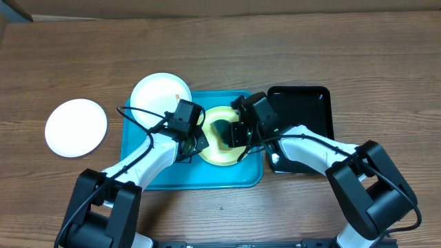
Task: Clean dirty plates on tray and stack at the side
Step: 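Return the sponge to the black tray and release it, right gripper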
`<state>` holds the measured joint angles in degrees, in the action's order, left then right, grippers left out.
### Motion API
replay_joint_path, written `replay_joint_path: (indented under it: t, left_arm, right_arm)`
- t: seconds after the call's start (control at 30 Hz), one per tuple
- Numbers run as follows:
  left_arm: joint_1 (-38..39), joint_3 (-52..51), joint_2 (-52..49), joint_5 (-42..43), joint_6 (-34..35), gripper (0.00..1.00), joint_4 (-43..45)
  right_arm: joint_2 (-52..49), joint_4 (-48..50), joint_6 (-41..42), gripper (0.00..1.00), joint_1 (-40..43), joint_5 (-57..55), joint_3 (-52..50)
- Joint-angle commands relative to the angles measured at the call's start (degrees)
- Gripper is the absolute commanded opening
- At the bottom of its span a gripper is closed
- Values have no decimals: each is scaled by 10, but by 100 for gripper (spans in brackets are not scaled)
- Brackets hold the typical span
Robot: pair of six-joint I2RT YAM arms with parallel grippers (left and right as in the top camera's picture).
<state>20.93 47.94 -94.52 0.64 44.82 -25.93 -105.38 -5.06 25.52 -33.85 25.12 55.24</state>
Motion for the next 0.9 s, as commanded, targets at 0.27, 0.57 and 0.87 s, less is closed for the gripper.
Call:
replay_joint_path:
  t: [0.27,0.57,0.87]
  left_arm:
    - [2,-12,-10,-12,-20,4,-12]
    - [2,-12,-10,-10,-19,4,-7]
    - [2,-12,-10,-10,-15,4,-8]
  right_arm:
    - [90,-96,0,4,138,127,73]
    - [125,-324,-95,4,220,-162,64]
    - [110,-275,-95,6,220,-261,-4]
